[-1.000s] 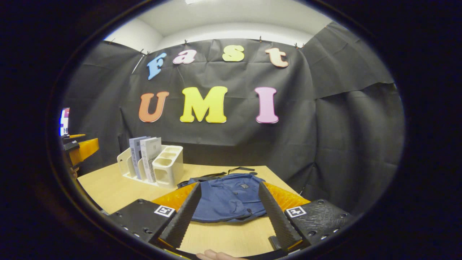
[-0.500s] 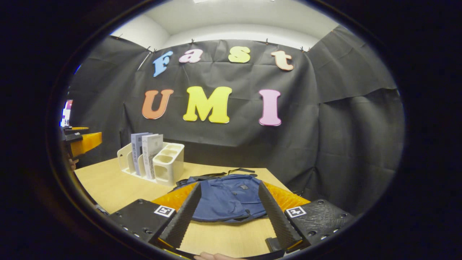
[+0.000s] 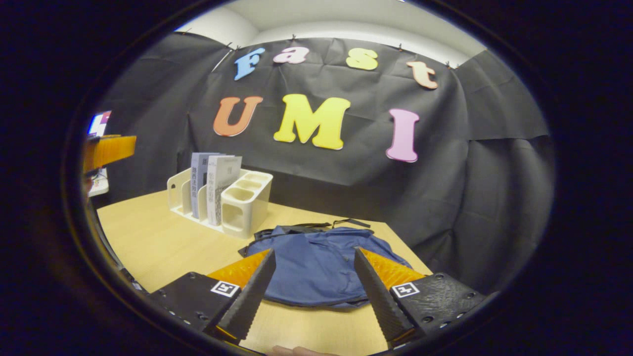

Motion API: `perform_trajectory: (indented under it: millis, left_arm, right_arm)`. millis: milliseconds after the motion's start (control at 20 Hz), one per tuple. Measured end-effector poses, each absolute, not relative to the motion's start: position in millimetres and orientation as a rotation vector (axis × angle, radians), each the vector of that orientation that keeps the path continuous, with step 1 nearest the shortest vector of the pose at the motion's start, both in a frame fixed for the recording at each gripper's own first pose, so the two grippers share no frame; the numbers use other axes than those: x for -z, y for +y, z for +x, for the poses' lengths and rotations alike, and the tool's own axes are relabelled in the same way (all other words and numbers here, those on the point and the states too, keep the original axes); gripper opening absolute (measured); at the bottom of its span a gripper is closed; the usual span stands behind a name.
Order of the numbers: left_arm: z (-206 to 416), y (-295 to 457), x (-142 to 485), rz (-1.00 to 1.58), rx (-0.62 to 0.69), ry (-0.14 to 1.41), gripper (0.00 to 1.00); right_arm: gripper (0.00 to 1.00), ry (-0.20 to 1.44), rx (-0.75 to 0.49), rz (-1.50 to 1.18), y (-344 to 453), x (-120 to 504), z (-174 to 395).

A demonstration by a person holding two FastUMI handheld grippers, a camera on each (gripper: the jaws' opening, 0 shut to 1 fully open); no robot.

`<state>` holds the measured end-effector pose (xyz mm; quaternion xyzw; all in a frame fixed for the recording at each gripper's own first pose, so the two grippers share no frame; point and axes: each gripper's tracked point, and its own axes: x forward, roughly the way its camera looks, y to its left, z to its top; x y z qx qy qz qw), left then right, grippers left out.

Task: Open the schoolbag, grab two books from the bookshelf and put them into the schoolbag.

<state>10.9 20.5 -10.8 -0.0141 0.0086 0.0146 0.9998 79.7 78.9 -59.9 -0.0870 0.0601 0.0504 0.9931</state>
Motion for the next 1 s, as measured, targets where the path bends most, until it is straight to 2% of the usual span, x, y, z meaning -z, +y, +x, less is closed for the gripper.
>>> perform_trajectory:
  millis: [350, 500, 650, 900, 1000]
  left_arm:
    - [22.1, 36.3, 22.1, 0.008, -0.043, 0.035, 0.99]
    - [30.6, 48.3, 34.9, -0.003, -0.052, 0.061, 0.99]
    - [34.4, 56.8, 42.0, -0.038, -0.060, 0.083, 0.99]
    - [38.6, 63.7, 46.6, -0.056, -0.065, 0.091, 0.99]
    - [39.8, 62.4, 48.3, -0.061, -0.062, 0.097, 0.99]
  right_arm:
    - [0.98, 0.234, -0.172, -0.244, 153.3, 111.0, 134.4]
    - [0.96, 0.294, -0.178, -0.304, 175.5, 135.6, 155.3]
    - [0.98, 0.373, -0.137, -0.398, 178.1, 164.6, 170.1]
    - [0.93, 0.403, -0.032, -0.504, 166.2, 177.4, 192.3]
    - [0.92, 0.431, -0.026, -0.519, 166.9, 186.4, 197.9]
